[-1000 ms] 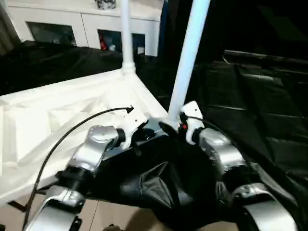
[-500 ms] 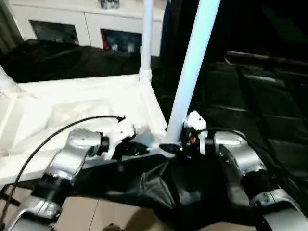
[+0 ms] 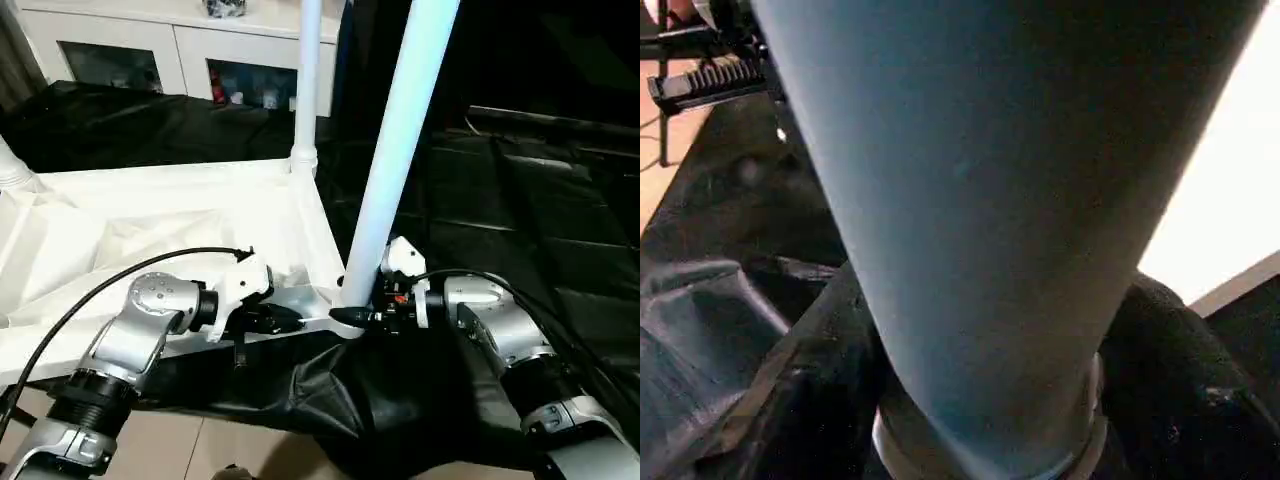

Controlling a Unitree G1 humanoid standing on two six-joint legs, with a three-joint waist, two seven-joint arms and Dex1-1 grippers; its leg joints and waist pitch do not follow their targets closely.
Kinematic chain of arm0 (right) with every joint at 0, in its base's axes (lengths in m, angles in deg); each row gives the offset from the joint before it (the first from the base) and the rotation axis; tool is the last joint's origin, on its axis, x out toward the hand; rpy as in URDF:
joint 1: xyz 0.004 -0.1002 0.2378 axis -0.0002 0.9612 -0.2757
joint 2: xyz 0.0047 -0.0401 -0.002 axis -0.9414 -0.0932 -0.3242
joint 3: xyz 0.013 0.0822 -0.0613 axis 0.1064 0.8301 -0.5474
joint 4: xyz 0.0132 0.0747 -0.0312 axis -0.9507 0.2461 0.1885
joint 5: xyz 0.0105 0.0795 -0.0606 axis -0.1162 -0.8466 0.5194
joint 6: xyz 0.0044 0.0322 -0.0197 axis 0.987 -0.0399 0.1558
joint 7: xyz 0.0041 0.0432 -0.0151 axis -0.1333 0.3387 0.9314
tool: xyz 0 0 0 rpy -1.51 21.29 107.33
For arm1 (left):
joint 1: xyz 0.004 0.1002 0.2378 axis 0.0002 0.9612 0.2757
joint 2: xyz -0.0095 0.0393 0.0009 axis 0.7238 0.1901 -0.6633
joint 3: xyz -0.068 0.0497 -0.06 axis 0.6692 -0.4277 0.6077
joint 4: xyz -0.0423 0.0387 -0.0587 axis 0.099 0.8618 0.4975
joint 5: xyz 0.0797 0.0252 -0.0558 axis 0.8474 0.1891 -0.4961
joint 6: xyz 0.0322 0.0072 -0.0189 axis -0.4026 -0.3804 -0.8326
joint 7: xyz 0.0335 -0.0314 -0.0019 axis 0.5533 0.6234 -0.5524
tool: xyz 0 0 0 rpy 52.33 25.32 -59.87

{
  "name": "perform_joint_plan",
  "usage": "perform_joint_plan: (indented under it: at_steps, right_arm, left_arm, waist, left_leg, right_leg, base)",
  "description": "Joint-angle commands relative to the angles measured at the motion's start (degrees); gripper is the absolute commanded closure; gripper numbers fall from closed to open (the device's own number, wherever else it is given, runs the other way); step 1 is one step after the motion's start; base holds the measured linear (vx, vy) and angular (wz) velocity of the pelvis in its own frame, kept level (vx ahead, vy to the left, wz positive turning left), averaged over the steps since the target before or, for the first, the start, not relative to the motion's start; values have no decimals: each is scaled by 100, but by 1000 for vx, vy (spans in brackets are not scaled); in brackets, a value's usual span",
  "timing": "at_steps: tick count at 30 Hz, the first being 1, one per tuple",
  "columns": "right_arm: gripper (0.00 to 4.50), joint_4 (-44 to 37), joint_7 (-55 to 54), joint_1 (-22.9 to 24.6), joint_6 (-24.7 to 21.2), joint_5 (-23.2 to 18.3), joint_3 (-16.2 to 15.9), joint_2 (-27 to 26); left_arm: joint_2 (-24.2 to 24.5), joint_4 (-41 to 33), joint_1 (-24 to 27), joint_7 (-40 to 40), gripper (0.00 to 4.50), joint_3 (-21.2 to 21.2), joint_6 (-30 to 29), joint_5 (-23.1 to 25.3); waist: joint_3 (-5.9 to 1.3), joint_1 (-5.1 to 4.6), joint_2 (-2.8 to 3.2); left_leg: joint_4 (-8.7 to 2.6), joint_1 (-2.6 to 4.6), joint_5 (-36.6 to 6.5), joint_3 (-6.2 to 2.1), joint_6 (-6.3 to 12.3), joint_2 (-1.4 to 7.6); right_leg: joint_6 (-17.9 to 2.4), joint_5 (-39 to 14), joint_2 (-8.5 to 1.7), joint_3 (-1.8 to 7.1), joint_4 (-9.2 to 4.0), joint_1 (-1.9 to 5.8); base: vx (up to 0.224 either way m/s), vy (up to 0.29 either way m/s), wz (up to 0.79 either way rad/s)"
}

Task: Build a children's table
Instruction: Rotate leg to tighten

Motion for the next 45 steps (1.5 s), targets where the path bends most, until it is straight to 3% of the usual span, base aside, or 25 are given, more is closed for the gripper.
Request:
perform_joint_plan:
  at_steps: [1, 5, 8, 9, 10, 11, 12, 14, 16, 17, 18, 20, 21, 23, 24, 25, 29, 30, 32, 35, 39, 44, 45]
  right_arm:
    - [189, -92, -263, 26, -19, 30, -7, -116]
    - [191, 266, -1259, -97, -26, 175, 205, -465]
    - [191, 672, -2304, -242, -6, 325, 348, -858]
    - [191, 730, -2451, -262, -4, 326, 368, -945]
    - [191, 730, -2451, -262, -4, 326, 368, -945]
    - [191, 946, -3033, -357, -86, 341, 451, -1220]
    - [191, 1157, -3547, -456, -132, 400, 496, -1422]
    - [191, 1452, -4144, -610, -144, 467, 566, -1650]
    - [191, 1572, -4329, -684, -79, 491, 608, -1755]
    - [191, 1633, -4317, -728, -2, 503, 628, -1824]
    - [135, 1665, -4311, -746, 44, 517, 630, -1859]
    - [119, 1643, -4179, -735, 35, 448, 659, -1892]
    - [119, 1594, -4095, -714, 26, 425, 646, -1888]
    - [94, 1552, -4055, -697, 62, 472, 596, -1855]
    - [85, 1526, -4015, -691, 174, 524, 537, -1794]
    - [79, 1523, -4010, -691, 183, 524, 533, -1788]
    - [79, 1182, -3105, -529, 298, 471, 343, -1388]
    - [79, 1115, -2943, -488, 306, 475, 325, -1321]
    - [79, 1059, -2829, -455, 302, 477, 313, -1257]
    - [79, 599, -1792, -261, 265, 242, 241, -830]
    - [79, 426, -1268, -176, 254, 152, 147, -566]
    - [79, 198, -591, -76, 168, 173, 19, -187]
    - [104, 136, -494, -63, 152, 177, -2, -126]
  left_arm:
    - [-243, -106, -107, -277, 450, -5, -7, -126]
    - [-579, 357, -410, -1099, 450, 110, -39, 147]
    - [-936, 778, -739, -1905, 450, 233, -193, 330]
    - [-1019, 855, -816, -2045, 450, 237, -222, 365]
    - [-1019, 855, -816, -2045, 450, 237, -222, 365]
    - [-1250, 1108, -1035, -2543, 450, 275, -237, 461]
    - [-1407, 1297, -1190, -2891, 450, 293, -193, 539]
    - [-1565, 1442, -1306, -3059, 450, 292, -134, 564]
    - [-1626, 1472, -1327, -3073, 450, 287, -100, 566]
    - [-1649, 1477, -1334, -2997, 450, 253, -102, 569]
    - [-1650, 1482, -1330, -2956, 450, 236, -89, 567]
    - [-1623, 1455, -1296, -2878, 450, 221, -83, 553]
    - [-1577, 1426, -1257, -2784, 450, 200, -55, 541]
    - [-1529, 1411, -1214, -2703, 450, 192, 6, 540]
    - [-1455, 1368, -1125, -2512, 450, 168, 118, 510]
    - [-1449, 1362, -1117, -2498, 450, 165, 123, 508]
    - [-1211, 1059, -838, -1910, 450, 32, 271, 395]
    - [-1171, 1014, -794, -1794, 450, 11, 327, 365]
    - [-1139, 960, -757, -1714, 450, 0, 314, 337]
    - [-915, 625, -588, -1119, 450, -20, 351, 78]
    - [-777, 528, -504, -861, 450, -37, 425, -1]
    - [-506, 317, -274, -389, 450, 25, 521, -179]
    - [-417, 250, -208, -272, 450, 36, 494, -214]
  waist:
    - [-384, -10, 37]
    - [-366, -17, 28]
    - [-355, -23, 31]
    - [-371, -14, -64]
    - [-377, 11, -19]
    - [-381, 7, -30]
    - [-385, 1, 1]
    - [-388, -10, -1]
    - [-405, 3, 52]
    - [-407, -9, 36]
    - [-419, 1, 43]
    - [-417, 0, 43]
    - [-414, -7, 82]
    - [-413, -18, 72]
    - [-402, -28, 122]
    - [-402, -28, 122]
    - [-397, -35, 110]
    - [-397, -41, 70]
    - [-388, -56, 66]
    - [-381, -36, 81]
    - [-374, -9, 92]
    - [-368, -1, 81]
    - [-371, -2, 81]
  left_leg:
    - [-391, 30, -938, -18, 228, 177]
    - [-401, 64, -1095, -16, 118, 161]
    - [-413, 80, -1222, -27, -34, 151]
    - [-413, 66, -1185, -33, -20, 160]
    - [-413, 57, -1094, -40, 16, 157]
    - [-410, 40, -1045, -39, 43, 161]
    - [-414, 72, -954, -35, 4, 155]
    - [-415, 58, -932, -34, -50, 147]
    - [-410, 37, -914, -42, -31, 154]
    - [-406, 27, -894, -35, -16, 149]
    - [-398, 33, -820, -29, 30, 150]
    - [-399, 23, -758, -28, 61, 152]
    - [-397, 22, -751, -28, 66, 148]
    - [-399, 31, -836, -25, 68, 149]
    - [-409, 37, -998, -32, 24, 150]
    - [-409, 37, -998, -32, 24, 150]
    - [-419, 32, -1112, -41, 47, 169]
    - [-412, 24, -1090, -36, 96, 164]
    - [-416, 30, -1098, -32, 118, 162]
    - [-418, 37, -1176, -41, 142, 174]
    - [-411, 52, -1139, -28, 220, 182]
    - [-410, 40, -1171, -20, 220, 184]
    - [-411, 32, -1173, -27, 206, 182]
  right_leg:
    - [-1131, -1060, -421, 345, -376, 314]
    - [-1056, -1419, -427, 348, -436, 286]
    - [-877, -1947, -448, 344, -489, 273]
    - [-844, -1917, -459, 339, -485, 293]
    - [-835, -1818, -463, 342, -459, 295]
    - [-835, -1717, -460, 345, -449, 303]
    - [-893, -1543, -446, 347, -432, 269]
    - [-908, -1507, -447, 344, -421, 279]
    - [-905, -1269, -461, 345, -399, 306]
    - [-912, -1184, -455, 347, -397, 305]
    - [-959, -943, -452, 349, -370, 314]
    - [-1009, -768, -442, 347, -350, 320]
    - [-1049, -671, -432, 346, -340, 321]
    - [-1076, -673, -436, 348, -351, 332]
    - [-1070, -826, -437, 345, -379, 326]
    - [-1070, -826, -437, 345, -379, 326]
    - [-1058, -918, -444, 347, -388, 345]
    - [-1052, -903, -439, 347, -378, 353]
    - [-1059, -1008, -441, 350, -395, 336]
    - [-1039, -1223, -461, 348, -420, 345]
    - [-1139, -1089, -442, 351, -408, 319]
    - [-1094, -1227, -425, 348, -415, 318]
    - [-1100, -1274, -438, 348, -410, 326]
  base:
    - [0, 0, 0]
    - [0, 0, 0]
    - [0, 0, 0]
    - [0, 0, 0]
    - [0, 0, 0]
    - [0, 0, 0]
    - [0, 0, 0]
    - [0, 0, 0]
    - [0, 0, 0]
    - [0, 0, 0]
    - [0, 0, 0]
    - [0, 0, 0]
    - [0, 0, 0]
    - [0, 0, 0]
    - [0, 0, 0]
    - [0, 0, 0]
    - [0, 0, 0]
    - [0, 0, 0]
    - [0, 0, 0]
    - [0, 0, 0]
    - [0, 0, 0]
    - [0, 0, 0]
    - [0, 0, 0]
